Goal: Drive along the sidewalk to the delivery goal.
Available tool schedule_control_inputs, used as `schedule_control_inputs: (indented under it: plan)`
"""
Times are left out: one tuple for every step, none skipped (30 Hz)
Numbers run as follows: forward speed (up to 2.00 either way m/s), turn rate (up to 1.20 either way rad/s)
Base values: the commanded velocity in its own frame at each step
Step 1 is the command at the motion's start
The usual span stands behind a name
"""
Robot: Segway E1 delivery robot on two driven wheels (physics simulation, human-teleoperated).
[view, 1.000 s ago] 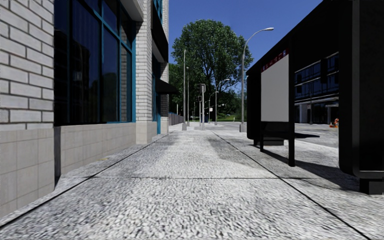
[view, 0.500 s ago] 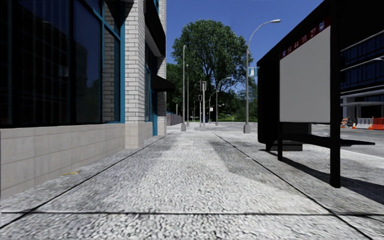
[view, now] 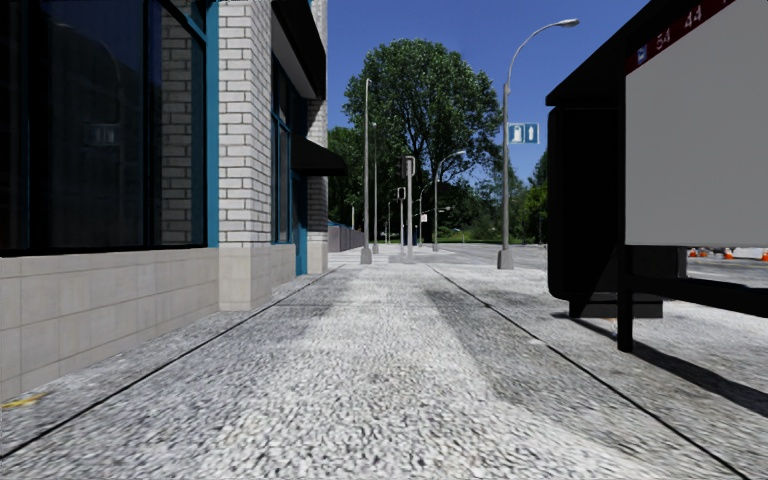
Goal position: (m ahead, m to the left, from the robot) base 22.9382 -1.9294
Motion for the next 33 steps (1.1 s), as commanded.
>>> schedule_control_inputs:
  plan:
    - [2.00, 0.00]
    - [2.00, 0.00]
    - [2.00, 0.00]
    - [2.00, 0.00]
    - [2.00, 0.00]
    - [2.00, 0.00]
    - [2.00, 0.00]
    - [2.00, 0.00]
    - [2.00, 0.00]
    - [2.00, 0.00]
    - [2.00, 0.00]
    - [2.00, 0.00]
    - [2.00, 0.00]
    - [2.00, 0.00]
    - [2.00, 0.00]
    - [2.00, 0.00]
    - [2.00, 0.00]
    - [2.00, 0.00]
    - [2.00, 0.00]
    - [2.00, 0.00]
    - [2.00, 0.00]
    - [2.00, 0.00]
    - [2.00, 0.00]
    - [2.00, 0.00]
    - [2.00, 0.00]
    - [2.00, 0.00]
    - [2.00, 0.00]
    - [2.00, 0.00]
    - [2.00, 0.00]
    - [2.00, 0.00]
    - [2.00, 0.00]
    - [2.00, 0.00]
    - [2.00, 0.00]
